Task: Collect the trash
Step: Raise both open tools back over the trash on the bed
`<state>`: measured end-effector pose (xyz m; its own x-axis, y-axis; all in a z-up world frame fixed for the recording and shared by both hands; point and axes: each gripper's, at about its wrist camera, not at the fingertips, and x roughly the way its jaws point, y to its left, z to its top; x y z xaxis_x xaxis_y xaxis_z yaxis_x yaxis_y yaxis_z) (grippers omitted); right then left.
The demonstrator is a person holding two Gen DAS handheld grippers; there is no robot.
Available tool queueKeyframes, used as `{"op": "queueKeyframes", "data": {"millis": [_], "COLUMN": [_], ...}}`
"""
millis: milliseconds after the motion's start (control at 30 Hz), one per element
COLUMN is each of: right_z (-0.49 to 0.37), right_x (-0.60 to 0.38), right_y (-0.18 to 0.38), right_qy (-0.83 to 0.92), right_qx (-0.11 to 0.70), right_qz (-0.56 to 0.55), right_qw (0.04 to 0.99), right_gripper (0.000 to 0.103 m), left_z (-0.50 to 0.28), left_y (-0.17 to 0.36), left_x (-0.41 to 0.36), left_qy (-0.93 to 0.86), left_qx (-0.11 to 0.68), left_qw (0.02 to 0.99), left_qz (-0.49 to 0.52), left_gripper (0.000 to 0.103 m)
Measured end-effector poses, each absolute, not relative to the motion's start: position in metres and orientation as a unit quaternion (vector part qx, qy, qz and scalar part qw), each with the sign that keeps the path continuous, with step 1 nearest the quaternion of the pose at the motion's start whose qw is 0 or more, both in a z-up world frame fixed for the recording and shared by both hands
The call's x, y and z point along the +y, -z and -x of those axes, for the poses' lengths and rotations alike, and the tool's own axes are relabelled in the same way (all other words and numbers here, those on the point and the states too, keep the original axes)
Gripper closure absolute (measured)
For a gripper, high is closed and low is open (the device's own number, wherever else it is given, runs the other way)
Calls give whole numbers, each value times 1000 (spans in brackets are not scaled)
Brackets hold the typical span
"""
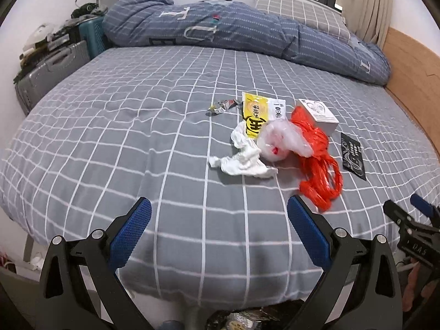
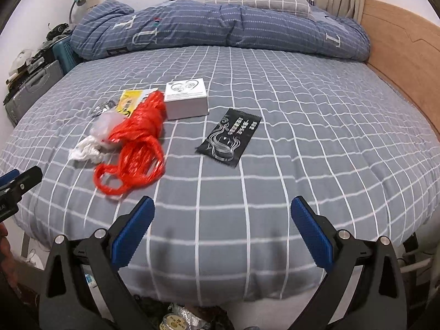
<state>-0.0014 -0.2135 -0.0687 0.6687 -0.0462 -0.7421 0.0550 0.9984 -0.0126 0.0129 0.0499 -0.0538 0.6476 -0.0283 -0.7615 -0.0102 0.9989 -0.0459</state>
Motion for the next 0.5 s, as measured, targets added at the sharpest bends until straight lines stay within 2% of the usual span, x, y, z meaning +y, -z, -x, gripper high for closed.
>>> {"op": "queueKeyframes", "data": {"millis": [500], "right_z": [-89], "right_x": [-229], "right_y": [89], "right_qy": [46], "right_qx": [441], "right_qz": [-18], "right_qw": [896], "right_gripper": [14], "left_z": [-76], "left_y": [77], "left_x": [47], "left_qy": [8], "left_qx": [439], "left_qw": [898], "left_qz": [-1], "left_gripper": [6]}}
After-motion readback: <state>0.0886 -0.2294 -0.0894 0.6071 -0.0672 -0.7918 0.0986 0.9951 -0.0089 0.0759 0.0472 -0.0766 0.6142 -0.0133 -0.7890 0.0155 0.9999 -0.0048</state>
